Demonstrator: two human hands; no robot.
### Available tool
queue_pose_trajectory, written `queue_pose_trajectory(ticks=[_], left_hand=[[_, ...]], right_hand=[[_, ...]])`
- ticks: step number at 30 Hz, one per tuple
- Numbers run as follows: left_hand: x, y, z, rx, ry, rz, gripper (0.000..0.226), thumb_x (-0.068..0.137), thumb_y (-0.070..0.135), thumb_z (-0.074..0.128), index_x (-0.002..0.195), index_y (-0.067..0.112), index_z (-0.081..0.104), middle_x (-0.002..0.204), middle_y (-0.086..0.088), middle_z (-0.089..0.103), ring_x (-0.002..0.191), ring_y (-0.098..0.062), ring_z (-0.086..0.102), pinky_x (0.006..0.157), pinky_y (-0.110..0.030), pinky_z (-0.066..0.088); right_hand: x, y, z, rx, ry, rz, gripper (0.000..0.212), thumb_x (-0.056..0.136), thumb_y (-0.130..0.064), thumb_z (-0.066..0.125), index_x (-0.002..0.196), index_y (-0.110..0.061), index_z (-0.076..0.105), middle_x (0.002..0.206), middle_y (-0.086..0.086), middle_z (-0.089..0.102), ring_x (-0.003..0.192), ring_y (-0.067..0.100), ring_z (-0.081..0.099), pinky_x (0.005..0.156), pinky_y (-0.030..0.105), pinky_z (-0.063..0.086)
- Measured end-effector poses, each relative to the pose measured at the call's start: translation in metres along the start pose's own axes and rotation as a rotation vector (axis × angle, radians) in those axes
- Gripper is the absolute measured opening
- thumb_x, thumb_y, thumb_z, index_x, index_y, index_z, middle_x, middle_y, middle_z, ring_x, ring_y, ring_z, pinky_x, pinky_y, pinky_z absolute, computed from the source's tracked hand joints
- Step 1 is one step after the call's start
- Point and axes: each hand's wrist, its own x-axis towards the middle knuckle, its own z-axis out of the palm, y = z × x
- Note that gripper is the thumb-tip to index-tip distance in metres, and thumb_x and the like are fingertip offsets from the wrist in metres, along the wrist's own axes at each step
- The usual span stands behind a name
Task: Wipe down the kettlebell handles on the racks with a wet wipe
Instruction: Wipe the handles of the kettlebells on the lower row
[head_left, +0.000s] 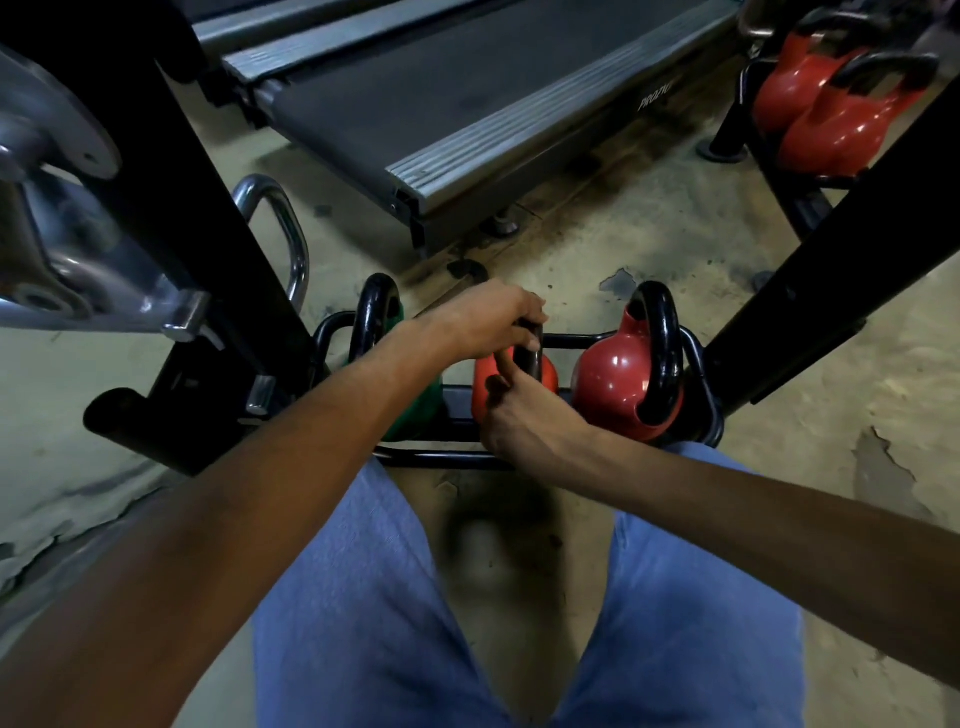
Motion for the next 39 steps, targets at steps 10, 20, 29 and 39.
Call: queue_pose_trajectory(ticks=[10, 20, 29, 39], left_hand=[[-0.014, -0.001, 0.010, -0.019, 0.015, 0.015, 0.066, 0.091, 0.033, 0.072, 0.149, 0.019, 0.045, 0.162, 0.000, 0.032, 0.149, -0.017, 0.028, 0.122, -0.040, 0.024], [-0.027, 0.020, 0.010, 0.071, 0.021, -0.040, 0.062, 0.094, 0.031, 0.067, 0.151, 0.022, 0.044, 0.163, 0.004, 0.028, 0.146, -0.020, 0.033, 0.116, -0.041, 0.033], [-0.052, 0.027, 0.025, 0.066, 0.058, -0.039, 0.079, 0.089, 0.028, 0.073, 0.156, 0.023, 0.032, 0.166, 0.008, 0.018, 0.148, -0.016, 0.029, 0.117, -0.045, 0.035], [-0.051, 0.025, 0.029, 0.052, 0.069, -0.038, 0.078, 0.089, 0.028, 0.073, 0.156, 0.024, 0.032, 0.166, 0.009, 0.016, 0.149, -0.014, 0.026, 0.118, -0.041, 0.031]], right_hand=[[-0.042, -0.035, 0.056, 0.759, 0.643, 0.463, 0.020, 0.095, -0.006, 0.064, 0.114, -0.007, 0.063, 0.115, 0.009, 0.056, 0.094, 0.017, 0.057, 0.073, 0.029, 0.055], [-0.036, -0.071, 0.052, 1.693, 0.600, 1.245, 0.015, 0.097, -0.016, 0.067, 0.102, -0.030, 0.066, 0.099, -0.016, 0.068, 0.095, -0.005, 0.063, 0.081, 0.021, 0.050], [-0.019, -0.015, 0.047, 2.140, 0.477, 1.092, 0.030, 0.102, -0.002, 0.048, 0.104, -0.014, 0.075, 0.080, -0.004, 0.074, 0.070, 0.008, 0.066, 0.063, 0.021, 0.050], [-0.019, 0.000, 0.052, 2.085, 0.311, 0.866, 0.036, 0.099, 0.006, 0.046, 0.112, -0.016, 0.072, 0.086, -0.002, 0.072, 0.069, -0.006, 0.065, 0.062, 0.013, 0.047]])
